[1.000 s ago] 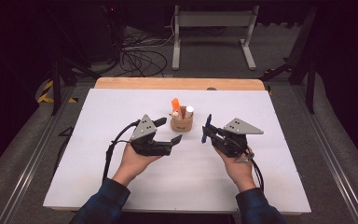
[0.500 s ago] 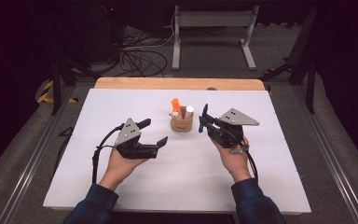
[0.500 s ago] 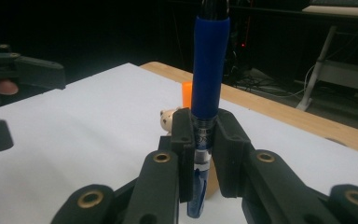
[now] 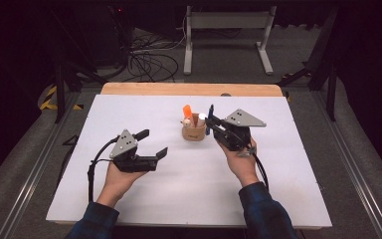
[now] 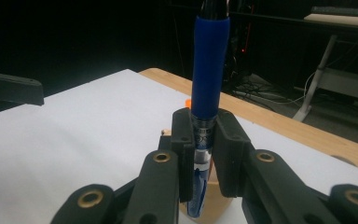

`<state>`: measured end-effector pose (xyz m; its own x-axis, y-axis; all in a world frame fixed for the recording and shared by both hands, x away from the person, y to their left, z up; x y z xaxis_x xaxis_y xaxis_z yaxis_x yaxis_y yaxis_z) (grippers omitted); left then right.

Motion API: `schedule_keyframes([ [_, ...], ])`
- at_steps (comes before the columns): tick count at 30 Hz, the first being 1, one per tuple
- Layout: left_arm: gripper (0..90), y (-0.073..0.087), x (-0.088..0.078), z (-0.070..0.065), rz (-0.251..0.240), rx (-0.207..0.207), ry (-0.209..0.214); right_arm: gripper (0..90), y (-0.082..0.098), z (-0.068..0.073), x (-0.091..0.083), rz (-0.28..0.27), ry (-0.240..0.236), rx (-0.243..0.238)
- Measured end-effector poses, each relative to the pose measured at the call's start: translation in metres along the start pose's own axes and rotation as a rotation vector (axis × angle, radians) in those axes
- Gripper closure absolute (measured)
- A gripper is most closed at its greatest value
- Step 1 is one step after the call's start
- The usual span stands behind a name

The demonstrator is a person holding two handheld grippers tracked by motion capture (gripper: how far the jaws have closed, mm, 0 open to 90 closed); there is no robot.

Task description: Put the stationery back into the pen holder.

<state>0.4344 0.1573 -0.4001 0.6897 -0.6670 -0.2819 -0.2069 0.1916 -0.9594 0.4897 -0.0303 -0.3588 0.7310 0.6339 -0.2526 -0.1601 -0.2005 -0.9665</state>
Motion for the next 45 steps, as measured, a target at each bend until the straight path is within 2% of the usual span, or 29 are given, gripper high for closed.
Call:
schedule_keyframes([
  [8,11.2,0.007,-0.010,0.009,-0.010,0.001,-0.018,80.3,-0.013,0.005,0.012,-0.014,-0.002,-0.023],
  [12,11.2,0.011,-0.013,0.011,-0.010,-0.008,-0.023,80.3,-0.017,0.005,0.020,-0.026,0.001,-0.017],
  [14,11.1,0.011,-0.015,0.013,-0.013,0.003,-0.032,80.3,-0.017,0.005,0.024,-0.023,0.007,-0.018],
  [24,11.0,0.014,-0.018,0.018,-0.022,-0.027,-0.029,80.3,-0.008,-0.010,0.040,-0.027,0.035,0.002],
  [30,11.0,0.016,-0.017,0.017,-0.017,-0.025,-0.026,80.3,0.000,-0.014,0.051,-0.010,0.050,0.003],
  [40,11.0,0.015,-0.022,0.023,-0.027,-0.037,-0.039,80.3,0.020,-0.020,0.065,0.042,0.078,-0.021],
  [45,11.0,0.014,-0.024,0.025,-0.030,-0.036,-0.042,80.2,0.028,-0.023,0.068,0.060,0.084,-0.014],
])
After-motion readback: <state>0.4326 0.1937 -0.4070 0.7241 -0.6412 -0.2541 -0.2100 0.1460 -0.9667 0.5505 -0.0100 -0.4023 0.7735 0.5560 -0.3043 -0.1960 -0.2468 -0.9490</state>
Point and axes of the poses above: each handheld gripper's, and its own axes: x roughly forward along the jaws, y roughly out of its underside, z roughly to its left, the point moved 10 cm from there along x, roughly forward along the jaws, and after that the axes turned 1 degree about -x, right-handed, at the moved point
